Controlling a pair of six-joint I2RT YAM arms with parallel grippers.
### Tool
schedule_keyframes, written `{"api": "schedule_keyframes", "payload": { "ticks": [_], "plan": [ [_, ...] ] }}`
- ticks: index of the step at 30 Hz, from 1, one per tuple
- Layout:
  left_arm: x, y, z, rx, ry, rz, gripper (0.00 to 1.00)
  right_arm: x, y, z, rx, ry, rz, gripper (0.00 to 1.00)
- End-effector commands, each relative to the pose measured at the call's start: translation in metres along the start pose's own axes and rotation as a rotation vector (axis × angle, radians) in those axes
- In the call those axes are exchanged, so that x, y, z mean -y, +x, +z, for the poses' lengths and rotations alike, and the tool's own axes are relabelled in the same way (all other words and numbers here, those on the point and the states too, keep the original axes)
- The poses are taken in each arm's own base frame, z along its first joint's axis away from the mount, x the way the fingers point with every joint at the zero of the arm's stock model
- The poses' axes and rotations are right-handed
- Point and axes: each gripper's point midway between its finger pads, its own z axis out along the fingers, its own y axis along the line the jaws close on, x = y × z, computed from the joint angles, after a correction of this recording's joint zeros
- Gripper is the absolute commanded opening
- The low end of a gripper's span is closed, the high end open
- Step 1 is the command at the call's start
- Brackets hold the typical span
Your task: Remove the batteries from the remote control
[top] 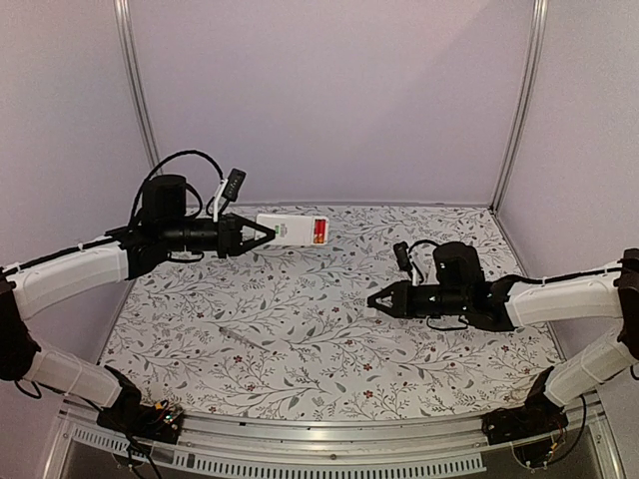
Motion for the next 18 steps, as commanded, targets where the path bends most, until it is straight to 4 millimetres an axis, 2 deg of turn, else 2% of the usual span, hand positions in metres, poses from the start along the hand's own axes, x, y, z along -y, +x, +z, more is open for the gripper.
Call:
{"api": "schedule_keyframes", "payload": {
  "ticks": [1,9,15,18],
  "plan": [
    [0.005,-0.012,-0.001,0.023,-0.004,0.042,0.0,0.016,0.02,0.015,-0.053,0.065,0.043,0.0],
    [0.005,-0.004,0.007,-0.011,0.013,0.019,0.0,0.036,0.039,0.031,-0.111,0.118,0.067,0.0],
    [0.003,-0.001,0.009,-0.023,0.009,0.011,0.0,0.053,0.05,0.036,-0.134,0.175,0.094,0.06],
    [0.001,0.001,0.011,-0.034,0.001,0.006,0.0,0.056,0.05,0.036,-0.133,0.192,0.092,0.13]
  ]
}}
